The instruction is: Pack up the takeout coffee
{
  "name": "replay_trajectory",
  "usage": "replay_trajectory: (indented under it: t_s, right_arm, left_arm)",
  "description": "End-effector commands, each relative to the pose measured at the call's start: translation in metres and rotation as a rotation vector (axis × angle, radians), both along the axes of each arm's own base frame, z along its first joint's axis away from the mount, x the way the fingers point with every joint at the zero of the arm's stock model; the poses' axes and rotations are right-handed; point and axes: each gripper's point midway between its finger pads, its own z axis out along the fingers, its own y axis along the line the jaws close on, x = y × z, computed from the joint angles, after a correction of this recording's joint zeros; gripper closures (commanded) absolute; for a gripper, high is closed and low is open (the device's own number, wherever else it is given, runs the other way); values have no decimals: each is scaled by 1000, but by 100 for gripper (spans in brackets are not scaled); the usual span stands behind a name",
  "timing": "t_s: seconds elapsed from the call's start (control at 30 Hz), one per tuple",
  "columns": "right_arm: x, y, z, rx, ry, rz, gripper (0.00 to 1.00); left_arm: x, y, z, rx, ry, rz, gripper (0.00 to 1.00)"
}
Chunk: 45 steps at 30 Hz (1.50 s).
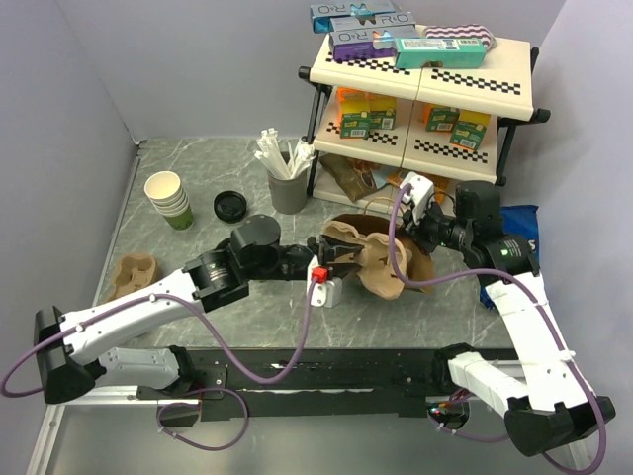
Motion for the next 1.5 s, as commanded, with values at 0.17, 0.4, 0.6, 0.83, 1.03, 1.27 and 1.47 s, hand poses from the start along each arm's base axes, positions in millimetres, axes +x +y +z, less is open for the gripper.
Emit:
replay_trajectory:
  t_s: [0.17, 0.4, 0.6, 0.83, 1.03, 1.27, 1.47]
  right_arm:
    - [-13, 5, 11, 47, -19, 17, 100]
    - [-20, 5, 9, 54, -19, 23, 100]
    - [-24, 5, 12, 66, -23, 28, 100]
    - [-21, 3, 11, 78, -22, -9, 100]
    - [-20, -4, 13, 70, -42, -52, 100]
    - [-33, -5, 11, 42, -52, -7, 100]
    - [-45, -8, 7, 15, -55, 15, 100]
  left_arm:
    - [-1, -20, 43, -74, -124, -63, 99]
    - [-4, -33, 49, -103, -117, -83, 99]
    - [0, -45, 28, -61, -138, -100, 99]
    - [6, -51, -8, 2, -171, -99, 99]
    - [5, -43, -28, 62, -150, -65, 99]
    - [9, -48, -55, 180, -159, -34, 99]
    - [21, -61, -52, 219, -113, 40, 99]
